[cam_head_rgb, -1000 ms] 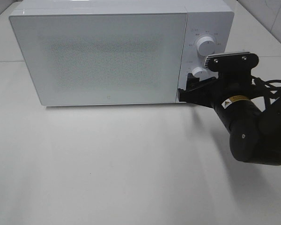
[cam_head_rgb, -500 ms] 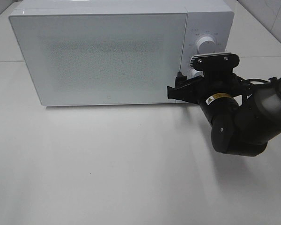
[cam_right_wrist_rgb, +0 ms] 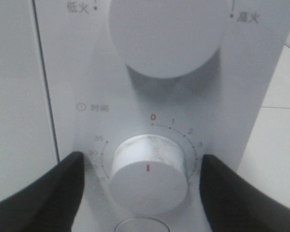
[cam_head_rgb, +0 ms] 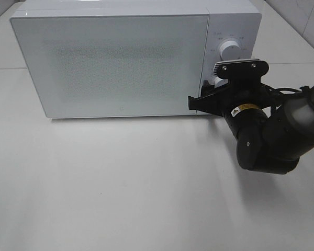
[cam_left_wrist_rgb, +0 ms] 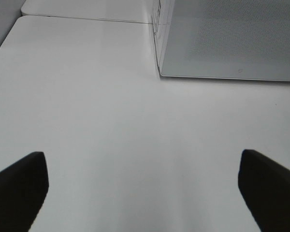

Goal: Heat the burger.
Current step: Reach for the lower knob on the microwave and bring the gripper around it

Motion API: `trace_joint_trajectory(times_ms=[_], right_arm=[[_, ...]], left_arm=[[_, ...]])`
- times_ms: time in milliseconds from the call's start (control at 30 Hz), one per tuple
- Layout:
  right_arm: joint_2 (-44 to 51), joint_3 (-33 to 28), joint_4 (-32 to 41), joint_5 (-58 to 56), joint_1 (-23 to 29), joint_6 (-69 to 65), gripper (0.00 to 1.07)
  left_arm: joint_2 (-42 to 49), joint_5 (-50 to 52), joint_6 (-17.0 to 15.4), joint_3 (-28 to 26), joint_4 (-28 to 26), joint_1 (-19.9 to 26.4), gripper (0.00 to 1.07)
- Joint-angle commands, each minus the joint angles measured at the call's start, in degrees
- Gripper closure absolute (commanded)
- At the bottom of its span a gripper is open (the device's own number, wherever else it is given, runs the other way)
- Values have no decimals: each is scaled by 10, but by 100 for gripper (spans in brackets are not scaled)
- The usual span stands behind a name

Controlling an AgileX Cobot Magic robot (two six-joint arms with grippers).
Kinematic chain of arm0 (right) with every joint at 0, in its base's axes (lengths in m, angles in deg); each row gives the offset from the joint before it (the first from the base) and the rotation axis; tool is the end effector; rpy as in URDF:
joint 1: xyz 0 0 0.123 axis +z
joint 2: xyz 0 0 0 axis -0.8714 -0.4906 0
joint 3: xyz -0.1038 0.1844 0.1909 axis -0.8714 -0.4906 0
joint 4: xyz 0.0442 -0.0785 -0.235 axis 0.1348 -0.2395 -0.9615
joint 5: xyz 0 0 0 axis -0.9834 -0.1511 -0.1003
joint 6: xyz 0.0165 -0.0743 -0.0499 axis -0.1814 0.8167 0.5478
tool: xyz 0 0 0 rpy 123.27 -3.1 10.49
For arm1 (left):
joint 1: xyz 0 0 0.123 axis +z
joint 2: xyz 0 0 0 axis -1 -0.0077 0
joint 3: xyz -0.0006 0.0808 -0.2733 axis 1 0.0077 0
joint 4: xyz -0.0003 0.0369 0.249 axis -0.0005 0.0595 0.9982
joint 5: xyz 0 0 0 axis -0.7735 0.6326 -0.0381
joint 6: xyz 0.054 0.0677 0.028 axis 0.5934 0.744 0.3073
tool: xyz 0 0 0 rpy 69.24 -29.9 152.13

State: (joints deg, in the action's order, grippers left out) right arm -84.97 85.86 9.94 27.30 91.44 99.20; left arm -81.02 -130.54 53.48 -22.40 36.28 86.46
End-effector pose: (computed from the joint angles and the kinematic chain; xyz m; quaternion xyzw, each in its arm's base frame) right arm 0.3183 0.1384 0.1067 -0.0340 0.7449 -0.0121 0.6662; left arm -0.0079 -0.0044 0.2811 0.0050 0.8489 -0.0568 0.5254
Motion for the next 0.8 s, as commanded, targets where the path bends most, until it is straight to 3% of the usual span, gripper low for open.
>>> trace_joint_trajectory(times_ms=[33, 67, 133, 167, 233, 533, 800], right_arm=[[2, 7, -26, 36, -3, 3, 70], [2, 7, -26, 36, -3, 3, 70], [2, 7, -32, 36, -3, 6, 87], [2, 7, -32, 36, -3, 6, 87], [2, 7, -32, 36, -3, 15, 97], [2, 7, -32, 56, -3, 11, 101], [3, 7, -54, 131, -3, -190, 101]], left_arm=[[8, 0, -3, -1, -1, 1, 7], [8, 0, -3, -1, -1, 1, 7], [8, 0, -3, -1, -1, 1, 7], [8, 0, -3, -1, -1, 1, 7], [8, 0, -3, -1, -1, 1, 7], [8, 0, -3, -1, -1, 1, 7], [8, 0, -3, -1, -1, 1, 7]])
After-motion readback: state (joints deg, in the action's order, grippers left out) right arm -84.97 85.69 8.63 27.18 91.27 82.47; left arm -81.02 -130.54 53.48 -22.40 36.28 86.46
